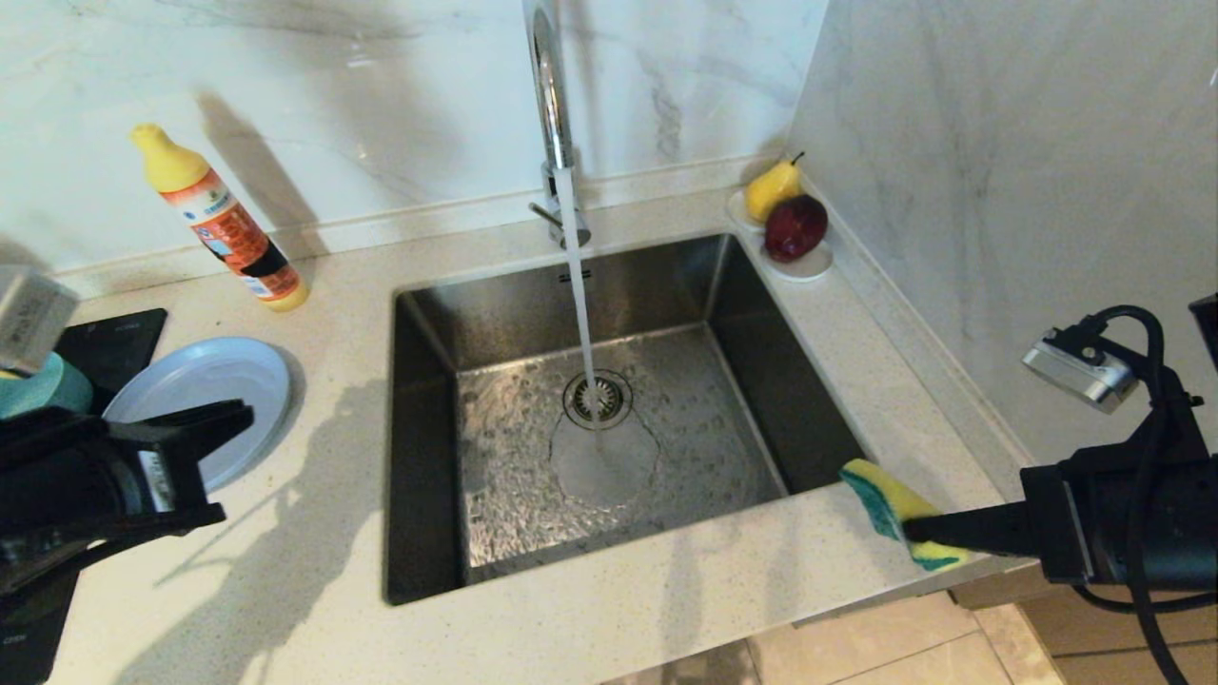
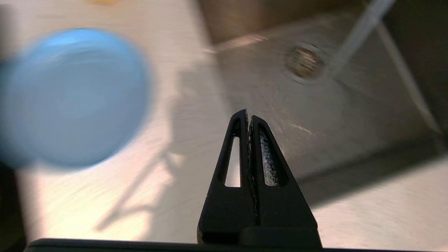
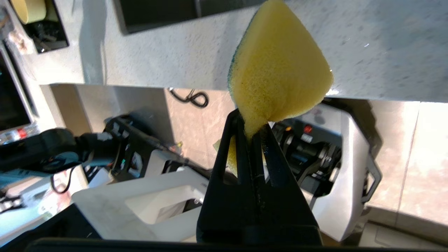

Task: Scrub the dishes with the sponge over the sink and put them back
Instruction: Put down the sponge

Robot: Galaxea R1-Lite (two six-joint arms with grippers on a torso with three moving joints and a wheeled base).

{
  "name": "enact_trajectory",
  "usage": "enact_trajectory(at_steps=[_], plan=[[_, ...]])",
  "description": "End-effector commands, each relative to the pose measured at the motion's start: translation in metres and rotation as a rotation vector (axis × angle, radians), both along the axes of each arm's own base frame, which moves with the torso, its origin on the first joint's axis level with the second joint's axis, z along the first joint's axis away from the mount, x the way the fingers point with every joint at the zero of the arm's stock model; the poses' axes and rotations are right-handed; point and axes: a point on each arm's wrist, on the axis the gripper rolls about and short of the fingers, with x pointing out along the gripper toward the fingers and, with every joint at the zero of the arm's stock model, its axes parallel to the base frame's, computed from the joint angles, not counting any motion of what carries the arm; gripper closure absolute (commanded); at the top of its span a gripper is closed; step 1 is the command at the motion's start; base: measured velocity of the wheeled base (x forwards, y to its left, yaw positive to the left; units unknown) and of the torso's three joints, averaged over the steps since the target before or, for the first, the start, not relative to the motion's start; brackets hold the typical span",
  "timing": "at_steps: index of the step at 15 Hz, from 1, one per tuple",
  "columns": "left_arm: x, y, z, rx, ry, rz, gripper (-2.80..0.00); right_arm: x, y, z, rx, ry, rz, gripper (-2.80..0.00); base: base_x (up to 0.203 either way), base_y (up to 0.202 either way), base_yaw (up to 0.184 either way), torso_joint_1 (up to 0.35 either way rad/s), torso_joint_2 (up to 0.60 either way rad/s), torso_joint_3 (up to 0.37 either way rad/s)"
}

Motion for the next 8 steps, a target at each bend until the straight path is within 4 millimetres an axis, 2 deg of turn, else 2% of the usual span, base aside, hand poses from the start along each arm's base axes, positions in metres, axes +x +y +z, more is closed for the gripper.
enact_trajectory(at_steps=[1, 3, 6, 8], plan=[[-0.047, 0.015, 0.001, -0.018, -0.117, 0.108, 0.00, -0.002, -0.001, 0.000, -0.007, -0.005, -0.014, 0.00, 0.000, 0.000, 0.000, 0.000, 0.00, 0.000], [-0.073, 0.025, -0.008, -0.007, -0.132, 0.230, 0.00, -0.003, -0.002, -0.003, -0.015, 0.004, -0.021, 0.00, 0.000, 0.000, 0.000, 0.000, 0.00, 0.000], [-0.095, 0.038, -0.037, 0.040, -0.042, 0.514, 0.00, -0.008, -0.004, -0.009, -0.020, 0.011, -0.022, 0.00, 0.000, 0.000, 0.000, 0.000, 0.00, 0.000], [-0.108, 0.042, -0.048, 0.027, -0.052, 0.583, 0.00, -0.009, -0.005, -0.007, -0.017, 0.005, -0.022, 0.00, 0.000, 0.000, 0.000, 0.000, 0.00, 0.000]])
